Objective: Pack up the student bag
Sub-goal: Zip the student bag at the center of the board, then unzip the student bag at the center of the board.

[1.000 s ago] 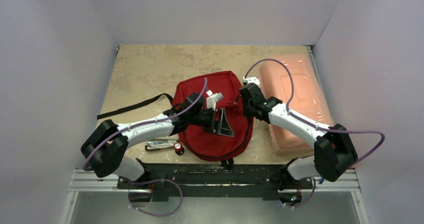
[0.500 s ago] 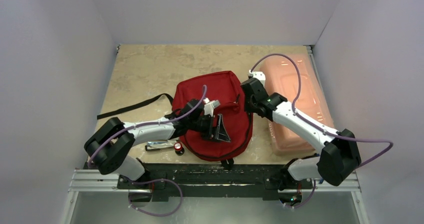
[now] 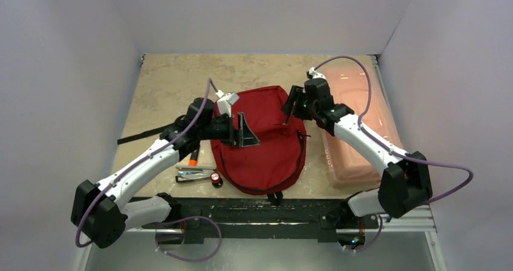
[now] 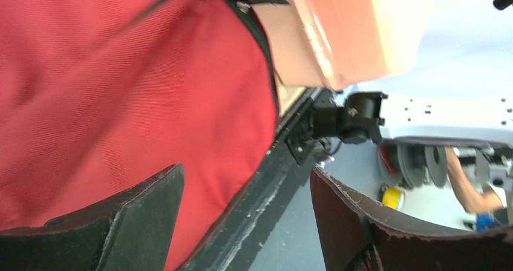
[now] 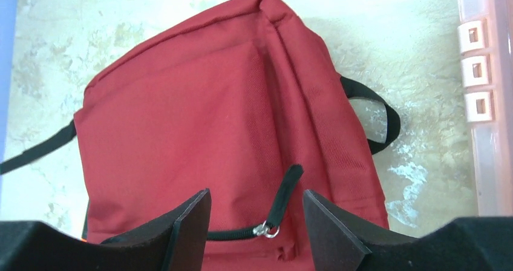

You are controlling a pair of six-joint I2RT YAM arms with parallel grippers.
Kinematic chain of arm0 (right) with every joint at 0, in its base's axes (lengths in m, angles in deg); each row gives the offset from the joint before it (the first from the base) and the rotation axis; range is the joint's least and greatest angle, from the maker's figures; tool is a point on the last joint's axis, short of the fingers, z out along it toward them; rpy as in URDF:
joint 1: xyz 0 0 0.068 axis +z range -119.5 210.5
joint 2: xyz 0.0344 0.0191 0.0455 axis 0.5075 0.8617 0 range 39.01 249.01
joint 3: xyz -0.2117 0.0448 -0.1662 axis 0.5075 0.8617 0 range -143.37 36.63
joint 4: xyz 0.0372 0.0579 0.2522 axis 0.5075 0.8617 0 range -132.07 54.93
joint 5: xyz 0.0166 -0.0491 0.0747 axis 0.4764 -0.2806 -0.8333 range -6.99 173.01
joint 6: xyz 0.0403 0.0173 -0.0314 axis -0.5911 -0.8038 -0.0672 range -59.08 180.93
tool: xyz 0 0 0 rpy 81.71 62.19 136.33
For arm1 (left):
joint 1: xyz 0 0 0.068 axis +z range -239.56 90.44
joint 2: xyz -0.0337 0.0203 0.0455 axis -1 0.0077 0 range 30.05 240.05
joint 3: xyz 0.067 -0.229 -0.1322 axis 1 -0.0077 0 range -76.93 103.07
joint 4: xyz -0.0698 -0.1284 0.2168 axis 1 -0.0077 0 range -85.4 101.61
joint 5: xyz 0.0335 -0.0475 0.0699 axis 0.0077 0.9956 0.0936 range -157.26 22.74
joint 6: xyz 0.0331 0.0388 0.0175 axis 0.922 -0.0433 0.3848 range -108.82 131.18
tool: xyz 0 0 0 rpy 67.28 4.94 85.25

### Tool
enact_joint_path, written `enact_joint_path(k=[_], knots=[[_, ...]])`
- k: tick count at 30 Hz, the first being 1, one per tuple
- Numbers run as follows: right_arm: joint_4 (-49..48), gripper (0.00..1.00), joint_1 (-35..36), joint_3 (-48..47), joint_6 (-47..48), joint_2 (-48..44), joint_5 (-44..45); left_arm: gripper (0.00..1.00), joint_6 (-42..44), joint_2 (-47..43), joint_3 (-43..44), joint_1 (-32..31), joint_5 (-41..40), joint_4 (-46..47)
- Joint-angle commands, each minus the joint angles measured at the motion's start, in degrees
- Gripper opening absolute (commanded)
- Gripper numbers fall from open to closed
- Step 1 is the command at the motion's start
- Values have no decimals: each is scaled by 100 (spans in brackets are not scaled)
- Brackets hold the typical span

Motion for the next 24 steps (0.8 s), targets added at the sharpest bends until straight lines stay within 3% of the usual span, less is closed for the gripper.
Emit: enact_joint_path(k=[1,7,15,24], knots=[[-637,61,-330,87,-203,138,-803,75,482,-418,63,683,-160,-825],[-825,57,-363,152,-545,529,-982,75,698,-219,369,1353,-522,-1589],[-947,47,-360,226,-649,847,-995,74,149,442,411,2133,301,-1207],[-955,60,-437,696,-802,348,-773,72,383,1316,534,2187,888,-917]])
